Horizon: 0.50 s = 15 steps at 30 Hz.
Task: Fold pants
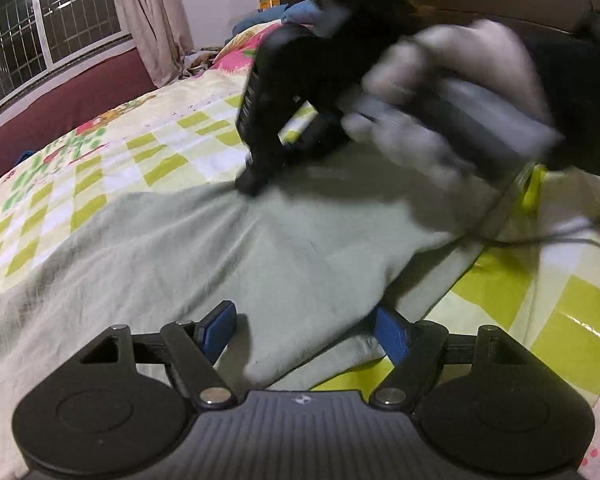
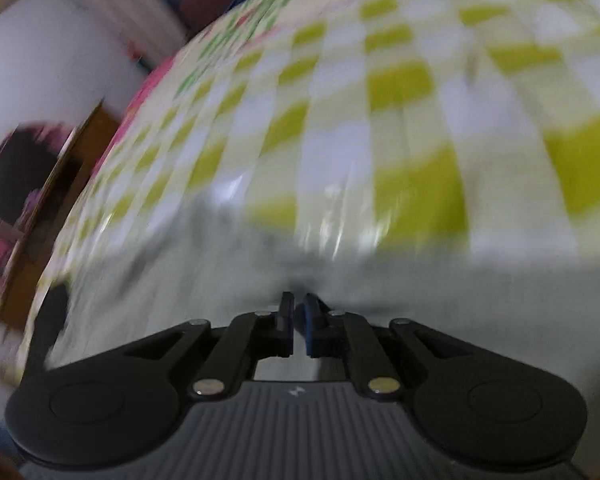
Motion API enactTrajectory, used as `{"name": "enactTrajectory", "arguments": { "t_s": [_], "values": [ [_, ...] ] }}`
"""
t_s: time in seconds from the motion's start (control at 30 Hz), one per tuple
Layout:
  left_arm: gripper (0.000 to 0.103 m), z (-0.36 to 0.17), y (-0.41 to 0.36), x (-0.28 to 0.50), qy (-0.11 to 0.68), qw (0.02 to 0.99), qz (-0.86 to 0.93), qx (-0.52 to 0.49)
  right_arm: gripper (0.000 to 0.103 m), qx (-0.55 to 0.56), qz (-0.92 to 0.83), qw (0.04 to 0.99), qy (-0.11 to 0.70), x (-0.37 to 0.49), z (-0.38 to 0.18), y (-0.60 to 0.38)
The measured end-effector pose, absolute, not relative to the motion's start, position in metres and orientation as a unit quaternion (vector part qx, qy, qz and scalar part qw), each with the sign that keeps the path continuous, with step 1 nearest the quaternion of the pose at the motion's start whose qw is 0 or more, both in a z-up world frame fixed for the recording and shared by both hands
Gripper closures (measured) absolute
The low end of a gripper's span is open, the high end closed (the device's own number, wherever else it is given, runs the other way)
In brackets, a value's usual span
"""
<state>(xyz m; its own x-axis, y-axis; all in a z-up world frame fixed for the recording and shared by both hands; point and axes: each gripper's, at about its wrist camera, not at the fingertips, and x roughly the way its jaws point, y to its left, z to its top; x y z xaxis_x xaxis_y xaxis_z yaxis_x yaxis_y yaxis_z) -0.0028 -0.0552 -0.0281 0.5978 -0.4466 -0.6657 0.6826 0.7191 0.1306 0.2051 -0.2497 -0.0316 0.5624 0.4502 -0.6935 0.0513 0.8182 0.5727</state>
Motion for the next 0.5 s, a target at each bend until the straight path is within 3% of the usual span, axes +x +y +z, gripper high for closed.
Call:
{"name": "enactTrajectory", "arguments": {
  "t_s": [0.07, 0.13, 0.27, 0.5],
  "values": [
    [0.015, -0.027, -0.053, -0.003, 0.312, 0.873, -0.324, 0.186, 0.09, 0.297, 0.091, 0.843, 0.439, 0.209, -0.022, -0.264],
    [0.015, -0.026, -0.053, -0.003, 0.309, 0.874, -0.326, 0.186, 0.09, 0.292, 0.093, 0.853, 0.422, 0.19, -0.004, -0.283],
    [0.016, -0.024, -0.056, -0.005, 0.297, 0.875, -0.328, 0.196, 0.078, 0.32, 0.041, 0.86, 0.395, 0.114, 0.012, -0.343],
    [0.02, -0.02, -0.068, -0.023, 0.297, 0.855, -0.349, 0.242, 0.077, 0.352, -0.058, 0.849, 0.389, 0.008, 0.002, -0.411]
  ]
}}
